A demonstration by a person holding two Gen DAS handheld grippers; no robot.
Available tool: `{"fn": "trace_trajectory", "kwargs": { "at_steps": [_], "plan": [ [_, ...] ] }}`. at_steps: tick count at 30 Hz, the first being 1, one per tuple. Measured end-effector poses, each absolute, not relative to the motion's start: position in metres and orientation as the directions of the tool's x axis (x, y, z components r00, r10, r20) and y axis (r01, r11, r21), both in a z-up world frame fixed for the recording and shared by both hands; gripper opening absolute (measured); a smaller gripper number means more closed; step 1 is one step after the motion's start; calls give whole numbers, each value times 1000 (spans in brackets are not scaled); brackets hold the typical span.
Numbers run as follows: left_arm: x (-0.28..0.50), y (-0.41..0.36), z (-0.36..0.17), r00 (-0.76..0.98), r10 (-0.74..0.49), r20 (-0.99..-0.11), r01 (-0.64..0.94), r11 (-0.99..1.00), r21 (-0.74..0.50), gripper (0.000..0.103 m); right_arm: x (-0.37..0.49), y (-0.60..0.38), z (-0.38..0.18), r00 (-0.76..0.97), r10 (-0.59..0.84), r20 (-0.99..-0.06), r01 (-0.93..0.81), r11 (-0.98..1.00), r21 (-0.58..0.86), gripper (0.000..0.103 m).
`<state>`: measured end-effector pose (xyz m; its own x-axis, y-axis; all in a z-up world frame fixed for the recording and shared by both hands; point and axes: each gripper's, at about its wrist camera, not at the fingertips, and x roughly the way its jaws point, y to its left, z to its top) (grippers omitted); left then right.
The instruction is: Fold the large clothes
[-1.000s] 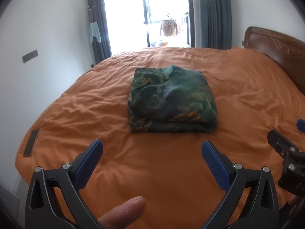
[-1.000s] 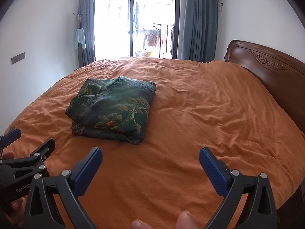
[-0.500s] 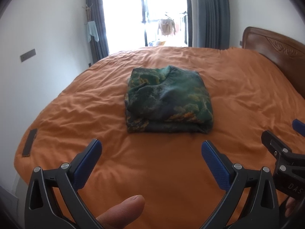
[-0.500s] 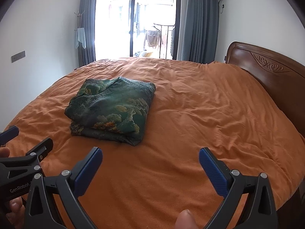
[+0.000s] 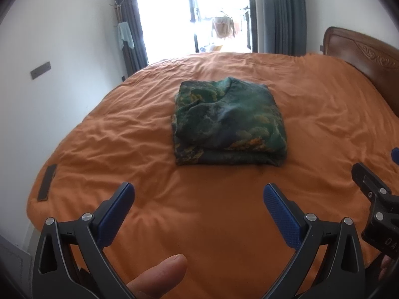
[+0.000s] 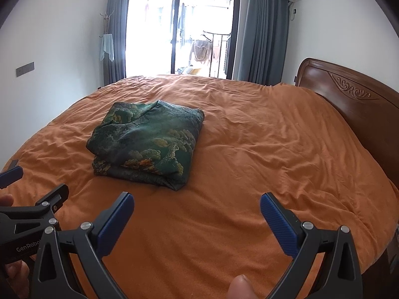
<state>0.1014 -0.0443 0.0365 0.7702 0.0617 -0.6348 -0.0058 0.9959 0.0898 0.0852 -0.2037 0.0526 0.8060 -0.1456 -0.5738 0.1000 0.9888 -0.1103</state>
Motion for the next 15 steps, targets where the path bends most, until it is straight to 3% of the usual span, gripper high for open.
{"fn": "trace_trajectory", "kwargs": {
  "at_steps": [15],
  "plan": [
    [99,-41,39,777,101,-621,-31,992,124,103,87,-199,48,799,-141,-584,95,989,-110,103]
  ]
}}
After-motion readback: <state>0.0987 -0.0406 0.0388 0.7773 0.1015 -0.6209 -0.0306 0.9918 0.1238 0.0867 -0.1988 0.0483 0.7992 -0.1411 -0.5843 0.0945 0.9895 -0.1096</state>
